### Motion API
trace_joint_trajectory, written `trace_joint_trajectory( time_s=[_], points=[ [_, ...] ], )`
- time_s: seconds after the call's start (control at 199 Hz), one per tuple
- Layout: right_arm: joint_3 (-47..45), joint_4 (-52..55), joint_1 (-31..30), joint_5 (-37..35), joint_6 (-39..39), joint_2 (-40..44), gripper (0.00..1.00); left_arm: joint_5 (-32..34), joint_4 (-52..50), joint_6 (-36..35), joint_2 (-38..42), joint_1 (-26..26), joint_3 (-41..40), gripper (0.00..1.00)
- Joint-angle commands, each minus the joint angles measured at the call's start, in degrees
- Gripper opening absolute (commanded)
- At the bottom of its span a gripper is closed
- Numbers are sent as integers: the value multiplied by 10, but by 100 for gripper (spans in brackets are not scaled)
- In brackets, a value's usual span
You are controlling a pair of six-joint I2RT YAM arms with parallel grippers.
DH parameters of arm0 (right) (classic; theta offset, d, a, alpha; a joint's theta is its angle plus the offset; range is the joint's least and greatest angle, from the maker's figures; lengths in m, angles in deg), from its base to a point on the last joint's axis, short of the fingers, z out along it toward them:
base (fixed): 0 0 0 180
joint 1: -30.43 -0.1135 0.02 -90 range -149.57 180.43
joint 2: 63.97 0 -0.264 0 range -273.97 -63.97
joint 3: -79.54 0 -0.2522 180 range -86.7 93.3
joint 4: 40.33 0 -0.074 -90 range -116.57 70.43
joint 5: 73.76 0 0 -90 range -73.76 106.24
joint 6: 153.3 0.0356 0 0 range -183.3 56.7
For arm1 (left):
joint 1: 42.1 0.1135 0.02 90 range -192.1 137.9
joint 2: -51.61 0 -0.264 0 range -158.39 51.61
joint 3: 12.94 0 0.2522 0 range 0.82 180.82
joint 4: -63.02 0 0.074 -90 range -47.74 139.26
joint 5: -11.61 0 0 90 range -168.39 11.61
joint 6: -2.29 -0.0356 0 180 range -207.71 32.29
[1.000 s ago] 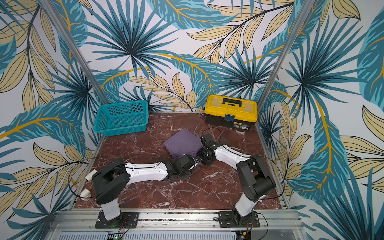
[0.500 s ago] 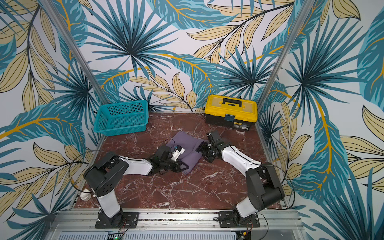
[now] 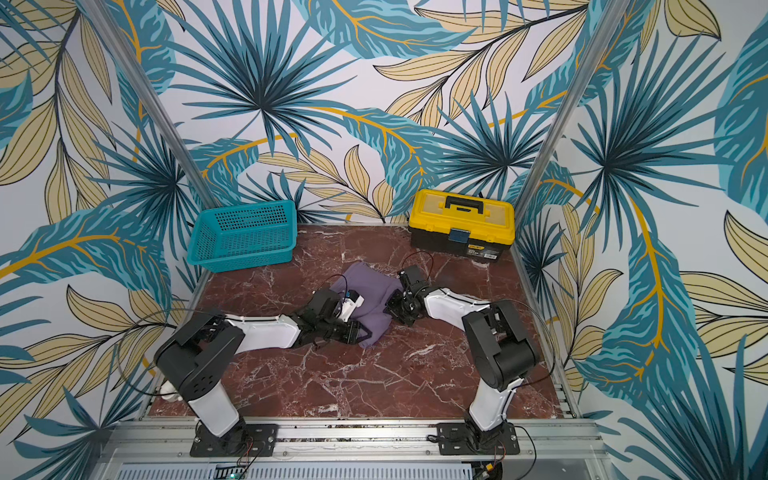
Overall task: Roll up the long pants
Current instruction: Roll the long pant at the center of the board.
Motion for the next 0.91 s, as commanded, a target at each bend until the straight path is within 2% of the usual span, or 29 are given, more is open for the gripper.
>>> trace_joint_trajectory(
  time_s=[0.0,0.06,0.106,0.131,0.191,0.257,0.388,0.478,0.604,0.71,0.74,0.856,0.901],
  points=[
    [-4,116,-2,-40,-2,-21,22,271,-249,-113,67,-47,31,49],
    [11,164,-6,-43,-23,-12,21,364,-292,-160,91,-100,56,58],
    [20,193,-11,-49,-35,-3,21,420,-311,-184,102,-139,73,73],
    [21,206,-13,-52,-39,2,21,437,-316,-194,106,-158,82,78],
    [16,223,-18,-50,-37,14,21,477,-312,-219,111,-208,98,82],
    [8,224,-19,-35,-31,18,21,514,-286,-247,109,-261,107,99],
    [9,218,-21,-25,-28,17,21,560,-233,-273,71,-318,116,100],
    [16,214,-22,-14,-27,14,21,572,-222,-285,19,-325,136,100],
    [24,205,-23,12,-23,15,22,548,-199,-309,-40,-320,154,100],
    [31,200,-23,32,-22,19,24,519,-200,-292,-80,-303,163,92],
    [32,197,-22,37,-21,20,24,509,-199,-287,-85,-299,159,86],
    [28,169,-22,77,-11,17,29,436,-167,-268,-85,-275,136,43],
    [28,161,-23,86,-9,15,35,397,-156,-255,-79,-262,125,28]
  ],
)
